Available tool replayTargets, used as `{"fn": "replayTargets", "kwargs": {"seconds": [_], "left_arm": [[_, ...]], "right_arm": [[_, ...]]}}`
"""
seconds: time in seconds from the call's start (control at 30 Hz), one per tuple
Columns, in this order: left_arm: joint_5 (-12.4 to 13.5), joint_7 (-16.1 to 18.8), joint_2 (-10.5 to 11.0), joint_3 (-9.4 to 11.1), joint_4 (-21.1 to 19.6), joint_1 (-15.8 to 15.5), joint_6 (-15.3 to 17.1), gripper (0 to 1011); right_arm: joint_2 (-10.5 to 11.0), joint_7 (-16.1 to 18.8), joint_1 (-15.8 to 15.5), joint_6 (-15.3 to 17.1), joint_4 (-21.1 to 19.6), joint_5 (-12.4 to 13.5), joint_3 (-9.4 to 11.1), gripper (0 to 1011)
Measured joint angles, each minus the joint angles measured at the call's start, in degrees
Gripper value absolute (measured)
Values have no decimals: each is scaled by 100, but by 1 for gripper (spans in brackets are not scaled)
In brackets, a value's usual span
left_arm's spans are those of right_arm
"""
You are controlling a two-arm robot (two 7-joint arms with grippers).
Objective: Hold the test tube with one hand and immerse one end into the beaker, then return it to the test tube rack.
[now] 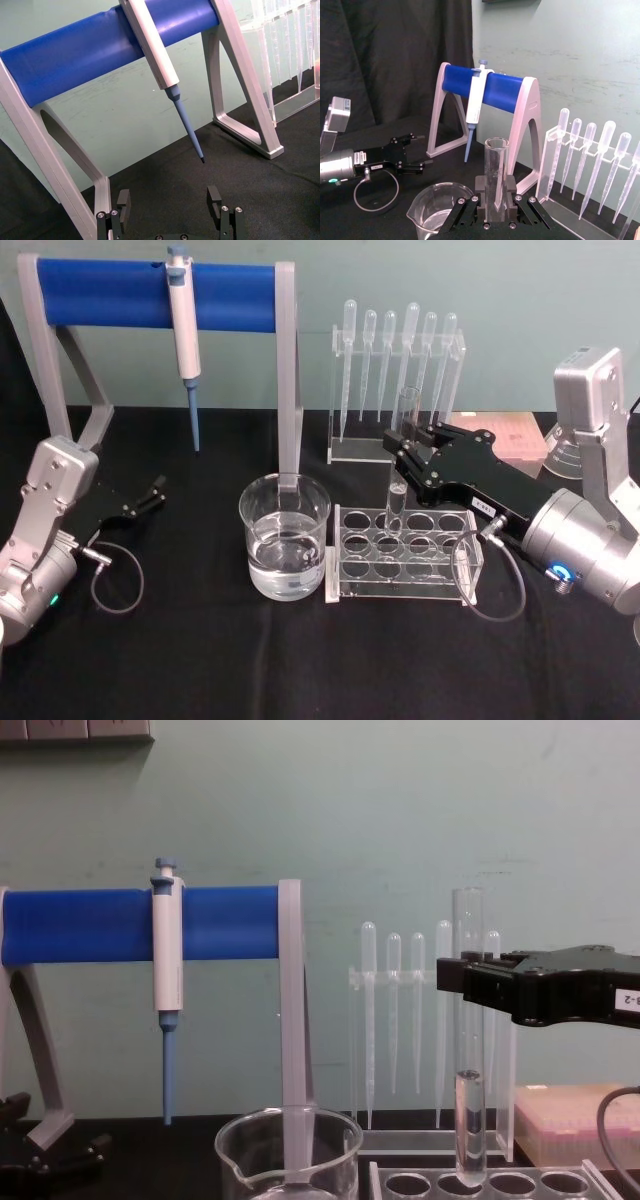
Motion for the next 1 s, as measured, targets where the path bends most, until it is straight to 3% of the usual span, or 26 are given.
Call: {"fn": "replayTargets", "kwargs": {"seconds": [0.73,1.0], "left_arm": [[0,0,0,0,0,0,0,1000],[0,0,0,0,0,0,0,1000]], "right_arm": [[0,0,1,0,0,0,0,224],[-166,-17,251,86,-93,-22,-118,224]]}}
